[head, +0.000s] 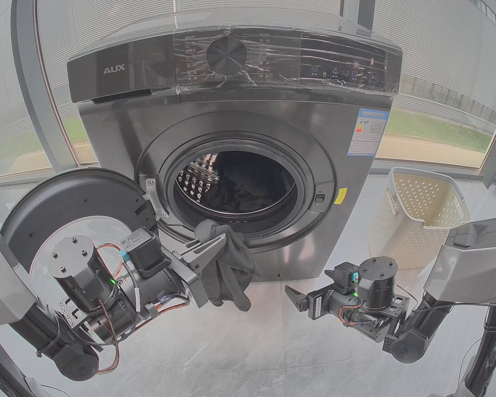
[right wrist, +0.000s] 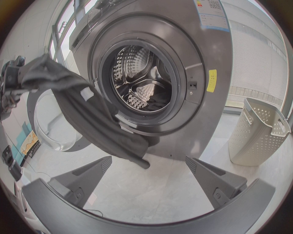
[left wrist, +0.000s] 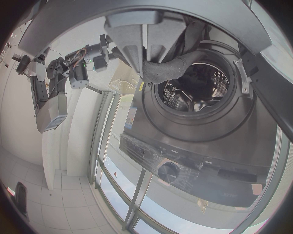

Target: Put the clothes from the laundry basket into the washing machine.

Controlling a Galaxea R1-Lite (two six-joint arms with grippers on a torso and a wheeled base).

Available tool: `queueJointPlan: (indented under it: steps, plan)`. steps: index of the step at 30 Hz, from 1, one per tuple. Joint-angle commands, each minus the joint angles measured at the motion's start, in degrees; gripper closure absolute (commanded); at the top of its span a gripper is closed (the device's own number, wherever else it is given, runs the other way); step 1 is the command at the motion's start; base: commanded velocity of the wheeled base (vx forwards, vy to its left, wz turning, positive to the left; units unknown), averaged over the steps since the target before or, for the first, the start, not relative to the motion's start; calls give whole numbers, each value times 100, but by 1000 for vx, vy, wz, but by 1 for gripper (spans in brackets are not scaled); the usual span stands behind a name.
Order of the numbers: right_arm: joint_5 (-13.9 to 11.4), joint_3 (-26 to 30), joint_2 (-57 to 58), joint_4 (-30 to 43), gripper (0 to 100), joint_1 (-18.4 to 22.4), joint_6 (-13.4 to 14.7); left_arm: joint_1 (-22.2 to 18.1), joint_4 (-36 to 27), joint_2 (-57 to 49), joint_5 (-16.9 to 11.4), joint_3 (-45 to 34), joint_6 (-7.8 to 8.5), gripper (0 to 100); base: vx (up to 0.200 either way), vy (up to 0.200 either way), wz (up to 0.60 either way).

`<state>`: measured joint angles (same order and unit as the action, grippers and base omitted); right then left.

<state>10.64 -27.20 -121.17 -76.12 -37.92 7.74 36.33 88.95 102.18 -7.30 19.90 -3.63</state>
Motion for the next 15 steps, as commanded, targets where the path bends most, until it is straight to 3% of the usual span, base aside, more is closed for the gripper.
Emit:
queueJointPlan:
  steps: [1,8,15]
  plan:
    - [-97,268,-108,-26,0,40,-1,-144,-1,-111,-96,243,-23,100,0,0,0]
    - [-352,180,-468,-175,0,22,-53,-108,-1,-84,-122,278,-6,100,0,0,0]
    - [-361,-84,-882,-202,0,-31,-71,-126,-1,-137,-149,278,-6,100,0,0,0]
